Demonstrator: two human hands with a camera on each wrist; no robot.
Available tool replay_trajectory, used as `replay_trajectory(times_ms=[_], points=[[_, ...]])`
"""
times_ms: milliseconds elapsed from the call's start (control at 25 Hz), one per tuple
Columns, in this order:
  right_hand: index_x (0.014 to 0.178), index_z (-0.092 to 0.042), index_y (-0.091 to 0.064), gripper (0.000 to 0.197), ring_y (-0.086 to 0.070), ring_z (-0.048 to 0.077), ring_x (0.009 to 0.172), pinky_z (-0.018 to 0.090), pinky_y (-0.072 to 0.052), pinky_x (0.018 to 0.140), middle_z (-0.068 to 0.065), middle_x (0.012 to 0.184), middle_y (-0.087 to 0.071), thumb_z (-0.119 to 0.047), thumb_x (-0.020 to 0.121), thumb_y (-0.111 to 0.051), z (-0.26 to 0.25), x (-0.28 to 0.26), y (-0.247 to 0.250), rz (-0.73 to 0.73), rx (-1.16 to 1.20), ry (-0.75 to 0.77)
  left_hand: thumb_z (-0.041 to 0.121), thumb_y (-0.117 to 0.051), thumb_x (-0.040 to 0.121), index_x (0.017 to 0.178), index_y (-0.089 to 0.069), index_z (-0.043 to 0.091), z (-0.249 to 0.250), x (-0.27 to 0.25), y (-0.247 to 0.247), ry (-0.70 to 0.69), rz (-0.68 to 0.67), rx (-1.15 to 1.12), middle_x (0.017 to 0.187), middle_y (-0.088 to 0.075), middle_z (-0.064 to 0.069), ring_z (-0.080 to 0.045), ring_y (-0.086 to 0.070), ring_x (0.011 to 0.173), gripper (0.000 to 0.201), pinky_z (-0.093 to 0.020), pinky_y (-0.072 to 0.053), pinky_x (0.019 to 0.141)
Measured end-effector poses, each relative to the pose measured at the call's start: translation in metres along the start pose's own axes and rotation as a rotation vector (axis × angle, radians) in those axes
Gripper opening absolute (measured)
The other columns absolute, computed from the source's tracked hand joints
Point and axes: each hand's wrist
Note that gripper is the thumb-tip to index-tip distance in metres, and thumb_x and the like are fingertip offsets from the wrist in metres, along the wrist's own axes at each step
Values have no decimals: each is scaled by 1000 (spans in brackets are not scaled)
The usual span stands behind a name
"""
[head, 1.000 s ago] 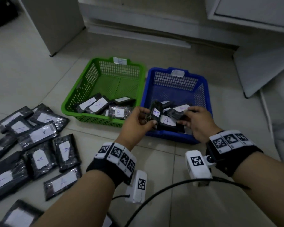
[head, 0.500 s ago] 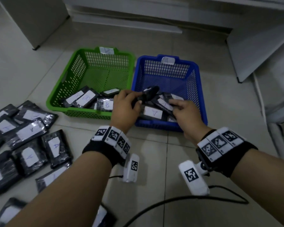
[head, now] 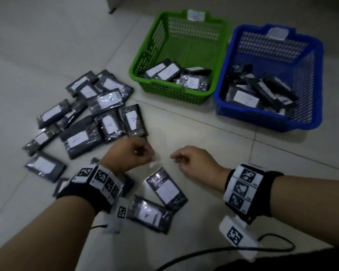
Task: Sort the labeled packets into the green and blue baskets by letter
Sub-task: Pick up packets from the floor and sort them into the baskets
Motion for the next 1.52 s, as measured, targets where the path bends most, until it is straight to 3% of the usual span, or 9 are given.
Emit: replay_trajectory(times_ms=[160, 320, 520, 720, 880, 1000, 1080, 1280, 1520], points=[[142, -29, -34, 91, -34, 14, 105, 26, -41, 88, 1, 112, -32, -40, 65, -80, -7, 4, -35, -349, -479, 127, 56, -78, 59, 90, -66, 34, -17, -45, -3, -9, -351, 308, 89, -60, 15, -2, -54, 80, 39, -23, -48, 77], [115, -23, -41, 74, -37, 19, 105, 33, -49, 83, 1, 112, -31, -32, 57, -86, -9, 7, -40, -331, -607, 129, 67, -71, 51, 109, -55, 30, -29, -67, -26, -158, -499, 564, 108, -48, 8, -11, -41, 97, 70, -27, -38, 83], [99, -18, -42, 41, -52, 19, 87, 27, -38, 60, 3, 99, -53, -16, 75, -75, -15, 30, -14, -281, -360, -42, 49, -80, 57, 92, -54, 32, -26, -54, -21, -82, -419, 418, 94, -56, 8, -12, -49, 88, 46, -27, -43, 76], [101, -16, -55, 21, -59, 24, 77, 32, -49, 61, 13, 95, -63, -7, 85, -65, -15, 49, 31, 30, 71, -103, 22, -86, 61, 81, -67, 25, -18, -23, 3, 152, -165, -408, 79, -66, 4, -11, -62, 76, 28, -30, -54, 76], [110, -15, -58, 24, -63, 21, 72, 31, -57, 54, 14, 100, -63, -2, 90, -58, -26, 49, 68, 243, 352, -45, 6, -70, 82, 100, -64, 9, 12, 13, 18, 230, 19, -805, 93, -62, -15, -28, -58, 85, 19, -40, -54, 79], [111, -19, -55, 29, -63, 24, 75, 36, -58, 58, 16, 101, -63, -2, 88, -59, -24, 41, 103, 477, 502, 24, 1, -62, 86, 107, -57, 11, 45, 45, 20, 157, 148, -1001, 73, -59, -9, -19, -57, 66, 24, -38, -59, 67], [96, -22, -50, 26, -64, 23, 75, 40, -58, 60, 14, 98, -60, -1, 86, -61, -16, 32, 133, 657, 633, 44, -4, -55, 89, 101, -51, 15, 72, 69, 13, 101, 199, -1071, 66, -57, -5, -13, -55, 57, 23, -32, -58, 58], [80, -14, -53, 21, -65, 28, 90, 30, -61, 67, 14, 98, -62, 5, 91, -53, 31, 15, 185, 953, 851, -51, -1, -60, 87, 90, -54, 19, 134, 124, -28, -8, 239, -1061, 73, -55, -5, -18, -54, 70, 21, -35, -49, 73], [117, -8, -61, 27, -60, 10, 76, 13, -52, 59, 10, 103, -64, -2, 92, -54, 78, 9, 199, 877, 643, -169, 8, -72, 80, 102, -56, 18, 167, 155, -68, -48, 311, -773, 86, -66, 3, -8, -62, 77, 29, -20, -53, 74]])
Point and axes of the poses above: each hand's wrist, its own x-axis towards the middle knuckle, its own y-axis out of the back of the hand, z = x × y
